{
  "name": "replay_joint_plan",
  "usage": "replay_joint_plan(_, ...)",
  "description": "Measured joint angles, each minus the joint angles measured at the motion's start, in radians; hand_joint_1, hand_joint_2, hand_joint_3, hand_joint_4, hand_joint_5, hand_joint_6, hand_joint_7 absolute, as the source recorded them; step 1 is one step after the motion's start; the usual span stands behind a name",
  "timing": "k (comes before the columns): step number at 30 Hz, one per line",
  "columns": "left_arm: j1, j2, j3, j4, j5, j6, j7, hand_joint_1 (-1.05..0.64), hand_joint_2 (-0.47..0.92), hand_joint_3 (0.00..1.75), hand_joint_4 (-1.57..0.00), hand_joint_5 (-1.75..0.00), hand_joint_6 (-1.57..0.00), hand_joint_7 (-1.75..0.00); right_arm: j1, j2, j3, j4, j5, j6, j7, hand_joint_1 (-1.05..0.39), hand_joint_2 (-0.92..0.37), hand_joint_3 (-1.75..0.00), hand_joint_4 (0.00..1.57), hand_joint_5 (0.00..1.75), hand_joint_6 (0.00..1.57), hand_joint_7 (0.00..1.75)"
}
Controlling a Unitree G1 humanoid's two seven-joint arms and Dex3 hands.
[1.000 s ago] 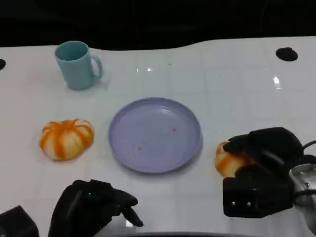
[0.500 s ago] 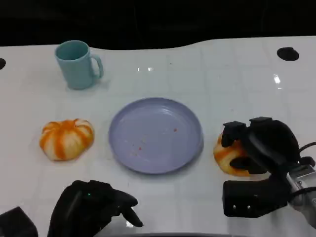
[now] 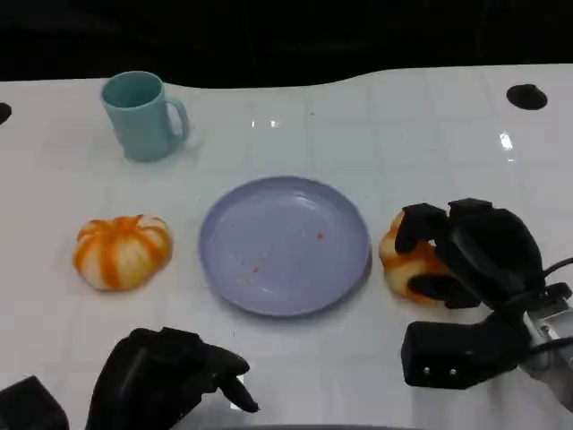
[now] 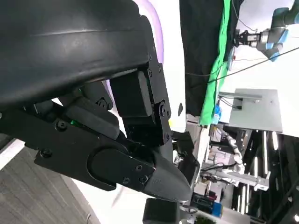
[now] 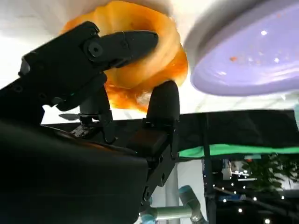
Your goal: Grasp the bread from the table and place it into the plate.
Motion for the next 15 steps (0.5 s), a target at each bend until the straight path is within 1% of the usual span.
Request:
replay_joint_plan(1, 0.0, 0.0, 0.0, 0.0, 0.0, 0.0, 0.0, -0.94, 0.9, 0.0, -1.22, -0.88, -1.53, 0.0, 0.0, 0.0, -0.008, -0.014, 0.007, -0.006, -0.001, -0.13, -0.3, -1.25, 0.97, 1.75, 0.75, 1.73)
replay_joint_plan(4, 0.0, 0.0, 0.0, 0.0, -0.002, 0.001, 0.0, -0.94, 0.91, 0.0, -1.21, -0.89, -1.53, 0.0, -0.002, -0.002, -0.025, -0.052, 0.026, -0.041, -0.008, -0.15, -0.28, -1.33, 0.98, 1.75, 0.74, 1.74)
replay_joint_plan(9, 0.0, 0.0, 0.0, 0.0, -0.002, 0.0, 0.0, -0.95, 0.9, 0.0, -1.22, -0.89, -1.53, 0.0, -0.002, -0.006, -0.057, -0.103, 0.045, -0.049, 0.006, -0.15, -0.28, -1.37, 0.99, 1.75, 0.74, 1.75)
replay_joint_plan(15, 0.0, 0.0, 0.0, 0.0, 0.0, 0.0, 0.0, -0.96, 0.9, 0.0, -1.21, -0.9, -1.53, 0.0, -0.004, -0.009, -0.092, -0.177, 0.063, -0.056, 0.022, -0.14, -0.24, -1.41, 1.0, 1.75, 0.74, 1.75)
